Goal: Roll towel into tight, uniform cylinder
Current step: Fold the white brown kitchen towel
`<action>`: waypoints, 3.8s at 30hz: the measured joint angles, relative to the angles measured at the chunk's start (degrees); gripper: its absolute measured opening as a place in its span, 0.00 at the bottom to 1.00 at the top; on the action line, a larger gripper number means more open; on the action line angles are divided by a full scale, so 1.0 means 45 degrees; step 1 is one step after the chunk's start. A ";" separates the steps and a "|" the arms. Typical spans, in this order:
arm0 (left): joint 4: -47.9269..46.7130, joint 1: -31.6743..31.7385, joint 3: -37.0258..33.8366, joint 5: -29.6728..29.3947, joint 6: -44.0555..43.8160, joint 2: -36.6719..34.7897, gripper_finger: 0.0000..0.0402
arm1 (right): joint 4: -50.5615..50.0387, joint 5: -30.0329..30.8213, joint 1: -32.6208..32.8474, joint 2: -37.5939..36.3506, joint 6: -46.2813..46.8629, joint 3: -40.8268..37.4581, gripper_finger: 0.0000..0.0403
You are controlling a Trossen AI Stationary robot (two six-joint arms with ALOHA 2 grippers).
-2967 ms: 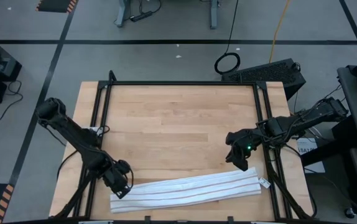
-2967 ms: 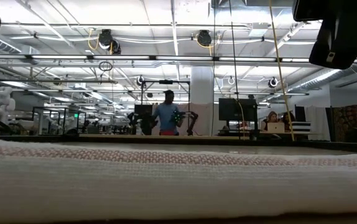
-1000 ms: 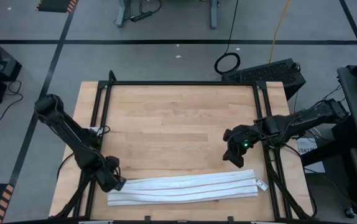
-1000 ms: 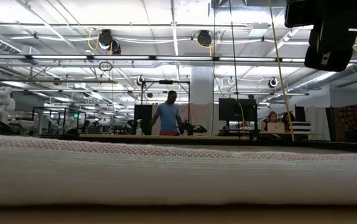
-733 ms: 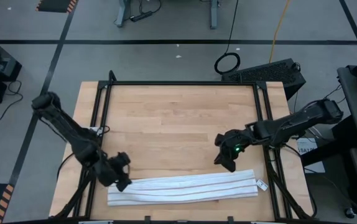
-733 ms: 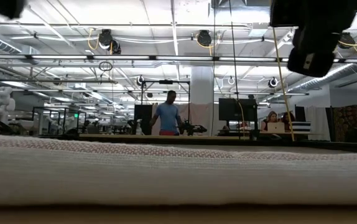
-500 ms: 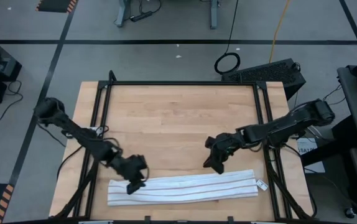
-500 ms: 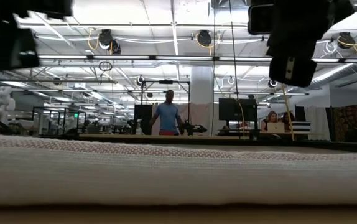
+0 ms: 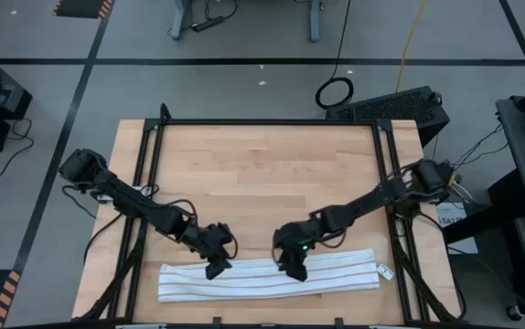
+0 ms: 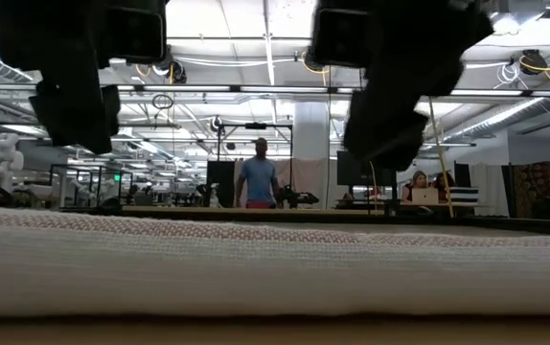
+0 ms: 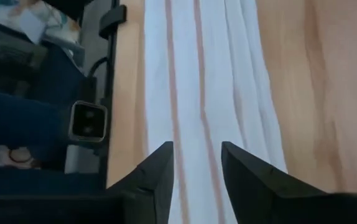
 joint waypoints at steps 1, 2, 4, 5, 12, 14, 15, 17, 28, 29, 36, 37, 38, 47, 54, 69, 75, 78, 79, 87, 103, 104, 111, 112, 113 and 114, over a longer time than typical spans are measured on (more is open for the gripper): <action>0.0047 -0.0053 -0.0017 -0.0037 -0.0492 0.0006 0.49 | 0.0059 -0.0064 0.0042 0.0299 -0.0241 0.0211 0.31; 0.0189 -0.0130 -0.0024 -0.0042 -0.0909 0.0006 0.49 | -0.0002 -0.0168 0.0042 0.0601 -0.0529 0.0419 0.31; 0.0400 -0.0322 -0.0008 -0.0272 -0.1628 0.0006 0.49 | 0.0093 -0.0227 0.0060 0.1135 -0.0978 0.0838 0.31; 0.0376 -0.0439 -0.0005 -0.0501 -0.2057 0.0006 0.49 | 0.0125 -0.0252 0.0066 0.1373 -0.1121 0.0983 0.31; 0.0168 -0.1243 -0.0005 -0.1162 -0.3351 0.0006 0.49 | 0.0177 0.0351 0.0061 0.2191 -0.1526 0.1515 0.31; 0.0164 -0.1415 -0.0005 -0.1283 -0.3351 0.0006 0.49 | 0.0158 0.0497 0.0056 0.2208 -0.1718 0.1515 0.32; 0.0119 -0.1477 -0.0005 -0.1398 -0.3350 0.0006 0.49 | 0.0257 0.0493 0.0056 0.2208 -0.1861 0.1513 0.32; -0.0114 -0.1529 -0.0005 -0.1631 -0.3361 0.0006 0.49 | 0.0399 0.0423 0.0028 0.2208 -0.2207 0.1513 0.33; -0.0515 -0.1352 -0.0005 -0.1944 -0.3297 0.0006 0.49 | 0.0247 0.0154 -0.0047 0.2596 -0.2476 0.1499 0.36; -0.0525 -0.1344 -0.0005 -0.1949 -0.3292 0.0006 0.49 | 0.0247 0.0151 -0.0052 0.2596 -0.2471 0.1499 0.36; -0.0529 -0.1330 -0.0005 -0.2270 -0.2987 0.0006 0.49 | 0.0436 -0.0030 -0.0120 0.2776 -0.2550 0.1503 0.33; -0.0530 -0.1330 -0.0005 -0.2294 -0.2943 0.0006 0.49 | 0.0456 -0.0254 -0.0127 0.2858 -0.2537 0.1503 0.32; -0.0530 -0.1330 -0.0005 -0.2349 -0.2901 0.0006 0.49 | 0.0554 -0.0500 -0.0139 0.3011 -0.2538 0.1503 0.31; -0.0535 -0.1330 -0.0005 -0.2391 -0.2889 0.0006 0.49 | 0.1045 -0.0849 -0.0151 0.3427 -0.2159 0.1508 0.19; -0.0551 -0.1330 -0.0005 -0.2429 -0.2879 0.0006 0.49 | 0.0800 -0.1126 -0.0375 0.3393 -0.2106 0.1712 0.02; -0.0611 -0.1330 -0.0010 -0.2456 -0.1530 0.0006 0.49 | -0.3156 -0.1234 -0.0399 0.3375 -0.2740 0.4505 0.01; -0.0375 -0.1320 -0.0015 -0.3143 -0.0361 0.0395 0.49 | -0.4186 -0.0713 -0.0543 0.3364 -0.3161 0.4806 0.00; -0.0312 -0.1315 -0.0018 -0.2909 -0.0247 0.1033 0.49 | -0.4228 -0.0569 -0.0650 0.3364 -0.3168 0.4816 0.00; -0.0118 -0.1320 -0.0019 -0.2695 -0.0239 0.1254 0.49 | -0.4226 -0.0557 -0.0676 0.3364 -0.3174 0.4816 0.00; 0.0750 -0.1330 -0.0019 -0.2446 -0.0207 0.2003 0.49 | -0.4184 -0.0497 -0.0823 0.3364 -0.3451 0.4816 0.00; 0.0111 -0.1320 -0.0083 -0.2055 0.1667 0.2051 0.07 | -0.4223 0.0181 -0.0906 0.3364 -0.3427 0.4816 0.01; 0.0111 -0.1297 -0.0083 -0.2018 0.1662 0.2051 0.04 | -0.4228 0.0188 -0.0906 0.3364 -0.3452 0.4816 0.01; -0.0999 -0.1239 0.0324 -0.1441 0.1184 0.1973 0.01 | -0.4228 0.0189 -0.0906 0.3364 -0.3447 0.4816 0.01; -0.1266 -0.1252 0.0467 -0.1423 0.1030 0.1921 0.01 | -0.4237 0.0189 -0.0906 0.3364 -0.3447 0.4816 0.01; -0.1332 -0.1252 0.0559 -0.1419 0.0987 0.1871 0.01 | -0.4238 0.0185 -0.0906 0.3364 -0.3447 0.4816 0.01; -0.1369 -0.1276 0.0638 -0.1414 0.0987 0.1839 0.01 | -0.4238 0.0184 -0.0901 0.3364 -0.3447 0.4816 0.01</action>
